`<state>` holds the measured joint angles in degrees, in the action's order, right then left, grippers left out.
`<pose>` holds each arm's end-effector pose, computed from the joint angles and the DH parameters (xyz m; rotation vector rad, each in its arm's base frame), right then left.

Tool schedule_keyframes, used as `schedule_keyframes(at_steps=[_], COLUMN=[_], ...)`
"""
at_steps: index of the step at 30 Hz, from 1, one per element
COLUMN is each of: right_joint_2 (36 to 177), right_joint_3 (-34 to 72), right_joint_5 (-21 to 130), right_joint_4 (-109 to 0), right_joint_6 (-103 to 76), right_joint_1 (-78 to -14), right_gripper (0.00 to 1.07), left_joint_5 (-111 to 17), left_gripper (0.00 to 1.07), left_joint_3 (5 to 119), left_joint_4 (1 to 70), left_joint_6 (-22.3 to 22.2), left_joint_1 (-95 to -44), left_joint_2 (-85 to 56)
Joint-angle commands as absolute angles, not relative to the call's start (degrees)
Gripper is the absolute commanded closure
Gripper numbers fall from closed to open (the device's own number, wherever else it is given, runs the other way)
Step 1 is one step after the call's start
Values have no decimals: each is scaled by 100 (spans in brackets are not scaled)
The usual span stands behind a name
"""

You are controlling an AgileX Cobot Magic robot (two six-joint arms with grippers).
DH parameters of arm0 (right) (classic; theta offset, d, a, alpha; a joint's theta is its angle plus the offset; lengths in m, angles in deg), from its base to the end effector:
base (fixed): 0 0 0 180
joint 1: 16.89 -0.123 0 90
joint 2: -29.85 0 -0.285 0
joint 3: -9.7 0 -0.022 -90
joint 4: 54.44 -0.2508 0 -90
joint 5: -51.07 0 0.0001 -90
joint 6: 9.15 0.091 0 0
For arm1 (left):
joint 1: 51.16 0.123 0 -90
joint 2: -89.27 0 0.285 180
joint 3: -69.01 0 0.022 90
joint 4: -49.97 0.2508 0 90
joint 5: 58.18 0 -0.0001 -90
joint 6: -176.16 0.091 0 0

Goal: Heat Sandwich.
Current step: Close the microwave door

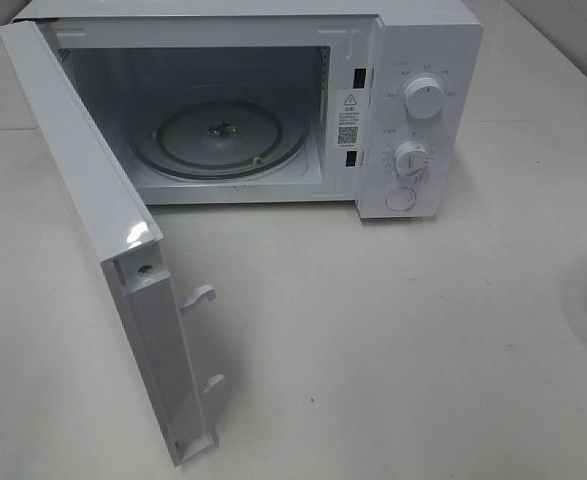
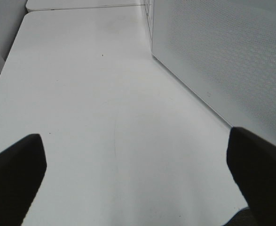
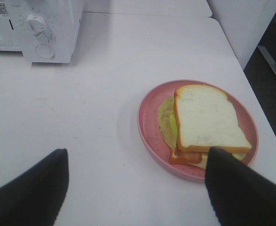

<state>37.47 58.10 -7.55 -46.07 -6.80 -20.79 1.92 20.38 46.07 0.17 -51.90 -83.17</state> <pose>-0.0038 -0.0116 0.2819 -0.0230 1.9939 -0.1033 -0.0050 -0.0053 0.2781 0.0868 2.0262 -0.0453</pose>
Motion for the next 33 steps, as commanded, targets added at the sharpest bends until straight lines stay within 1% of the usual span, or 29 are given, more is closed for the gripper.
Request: schedule_keyframes(at_steps=[1,33], right_joint_2=[3580,3580], right_joint_3=[5804,5804], right_joint_5=[-749,-749], right_joint_4=[-4590,-4590], right_joint_6=[-640,-640], right_joint_1=[-2038,-2038], right_gripper=[31,31], left_joint_5=[118,118], left_gripper=[7,7], left_joint_3=[2009,2009], left_joint_4=[4602,4602], left_joint_6=[17,17], left_joint_1=[-5179,-5179], left_joint_2=[-8477,-8477])
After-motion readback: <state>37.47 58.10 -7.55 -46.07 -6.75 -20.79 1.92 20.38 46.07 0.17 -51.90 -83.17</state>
